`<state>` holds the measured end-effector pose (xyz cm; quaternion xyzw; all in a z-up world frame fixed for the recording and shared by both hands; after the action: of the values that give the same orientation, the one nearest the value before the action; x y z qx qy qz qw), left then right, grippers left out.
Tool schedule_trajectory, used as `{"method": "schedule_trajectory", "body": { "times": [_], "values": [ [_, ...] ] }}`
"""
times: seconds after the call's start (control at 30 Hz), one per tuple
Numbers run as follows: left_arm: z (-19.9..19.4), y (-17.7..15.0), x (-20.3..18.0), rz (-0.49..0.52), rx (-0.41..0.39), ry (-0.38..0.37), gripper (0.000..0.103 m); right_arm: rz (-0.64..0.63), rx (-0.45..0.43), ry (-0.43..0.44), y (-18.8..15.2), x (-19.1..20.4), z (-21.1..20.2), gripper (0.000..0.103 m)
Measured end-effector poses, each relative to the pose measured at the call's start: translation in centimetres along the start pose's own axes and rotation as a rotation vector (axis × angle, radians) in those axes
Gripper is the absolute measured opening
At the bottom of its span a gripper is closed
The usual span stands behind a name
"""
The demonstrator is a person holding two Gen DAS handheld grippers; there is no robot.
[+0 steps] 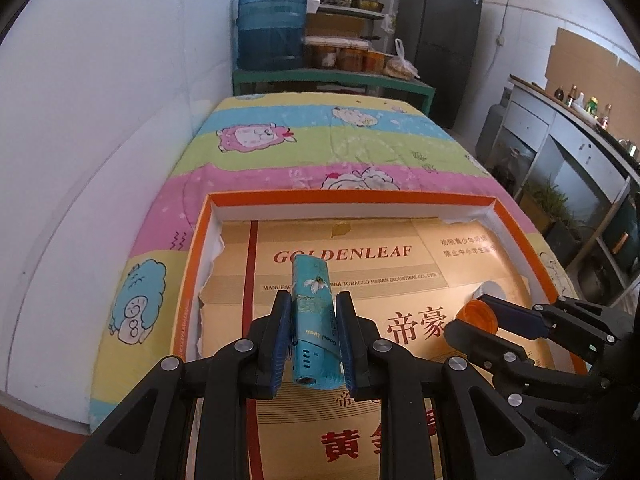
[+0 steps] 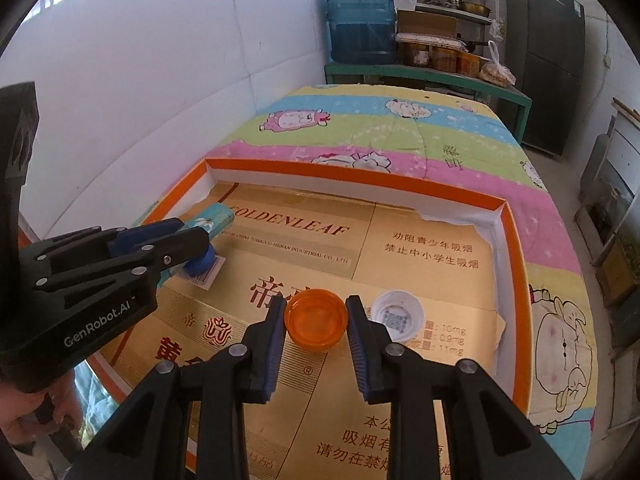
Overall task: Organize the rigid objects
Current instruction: 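Lower and release the teal tube and orange cap inside the tray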
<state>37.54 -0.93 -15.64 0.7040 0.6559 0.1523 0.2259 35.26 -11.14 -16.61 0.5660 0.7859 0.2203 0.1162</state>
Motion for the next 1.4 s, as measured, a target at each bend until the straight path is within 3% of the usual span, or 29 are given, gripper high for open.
{"method": "schedule_trajectory", "body": {
  "times": [0.87, 0.93, 1.07, 1.4],
  "values": [
    [1.1, -0.8, -1.4, 0.020, 0.016, -0.069, 0.025, -0.030, 0.014, -0.009, -0.7, 0.3, 1.2, 0.031],
    [1.0, -0.8, -1.4, 0.024, 0.010, -0.061, 0.028, -0.031, 0.013, -0.005, -0.6, 0.3, 1.1, 0.032],
    [1.0, -0.8, -1.4, 0.021, 0.007, -0.073, 0.034, -0.029, 0.010, 0.010, -0.7, 0.4, 1.0, 0.043],
    [-0.1, -0.5, -1.4, 0.018, -0.022, -0.075, 0.036, -0.035, -0.003, -0.001, -0.5, 0.5, 0.5, 0.044]
  ]
}}
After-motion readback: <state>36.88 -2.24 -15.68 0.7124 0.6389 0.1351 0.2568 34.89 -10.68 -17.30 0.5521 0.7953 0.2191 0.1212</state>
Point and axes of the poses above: each gripper's, at about its wrist camera, not at the fingertips, and z roughly the way its jaws point, x to its left, y to its top, the point moved 10 cm from there along z, roughly the way its jaws point, and after that the axes turned 12 degrees about x, right-handed, at the moved point
